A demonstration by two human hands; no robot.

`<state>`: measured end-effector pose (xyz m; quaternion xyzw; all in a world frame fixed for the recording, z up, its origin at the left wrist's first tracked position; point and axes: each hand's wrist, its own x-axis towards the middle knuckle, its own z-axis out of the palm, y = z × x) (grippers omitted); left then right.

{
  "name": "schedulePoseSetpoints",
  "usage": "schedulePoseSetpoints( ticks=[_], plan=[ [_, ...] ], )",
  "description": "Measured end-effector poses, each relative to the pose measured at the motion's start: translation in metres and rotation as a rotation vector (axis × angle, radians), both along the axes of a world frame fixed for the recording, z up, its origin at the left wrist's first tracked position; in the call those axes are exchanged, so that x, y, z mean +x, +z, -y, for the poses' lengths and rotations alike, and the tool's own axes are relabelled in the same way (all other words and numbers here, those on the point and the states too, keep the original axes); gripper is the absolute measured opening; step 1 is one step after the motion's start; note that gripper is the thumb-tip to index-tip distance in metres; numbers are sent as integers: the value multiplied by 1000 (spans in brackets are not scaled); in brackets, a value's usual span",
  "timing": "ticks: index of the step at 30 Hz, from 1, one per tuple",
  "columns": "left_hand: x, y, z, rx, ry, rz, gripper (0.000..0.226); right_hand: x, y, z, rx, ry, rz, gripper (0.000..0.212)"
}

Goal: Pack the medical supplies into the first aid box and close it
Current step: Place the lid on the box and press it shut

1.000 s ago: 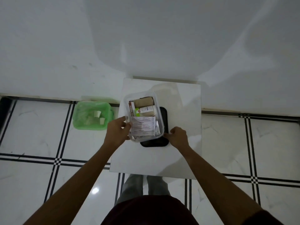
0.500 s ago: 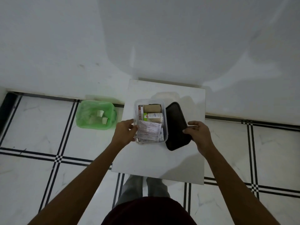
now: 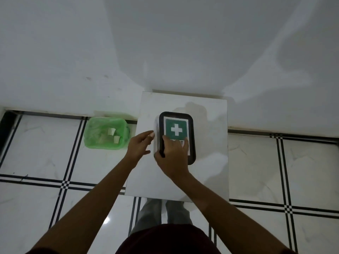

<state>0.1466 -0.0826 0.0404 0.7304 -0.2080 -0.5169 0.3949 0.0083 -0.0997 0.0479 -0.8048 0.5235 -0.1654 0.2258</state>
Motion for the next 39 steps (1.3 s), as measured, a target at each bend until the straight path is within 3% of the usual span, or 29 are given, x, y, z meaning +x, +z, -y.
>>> schedulePoseSetpoints(
  ticks=[4, 7, 9, 11, 14, 17, 22, 26, 39],
  plan=[
    [3, 7, 9, 24, 41, -50, 38, 14, -16, -13, 16, 77, -30, 36],
    [0, 2, 12, 12, 37, 58, 43, 12, -13, -9, 37, 96, 72, 26],
    [-3, -2, 13, -10, 41, 122, 43, 0, -7, 1, 29, 13, 111, 22],
    [-6, -4, 14, -28, 27, 186, 42, -19, -7, 16, -46, -169, -43, 24],
    [-12, -8, 16, -47, 7, 329, 38, -42, -19, 31, 138, -415, -101, 37],
    [-29, -11, 10, -78, -34, 512, 35, -42, -36, 30, 297, -362, 17, 40],
    [-53, -19, 1, -17, -21, 659, 46, -23, -45, 25, 226, -513, 94, 34],
    [-65, -25, -3, 28, 17, 614, 51, -20, -49, 24, 213, -557, 96, 33],
    [-51, -28, -6, -143, -61, 491, 46, -13, -53, 25, 185, -553, 117, 32]
  ],
)
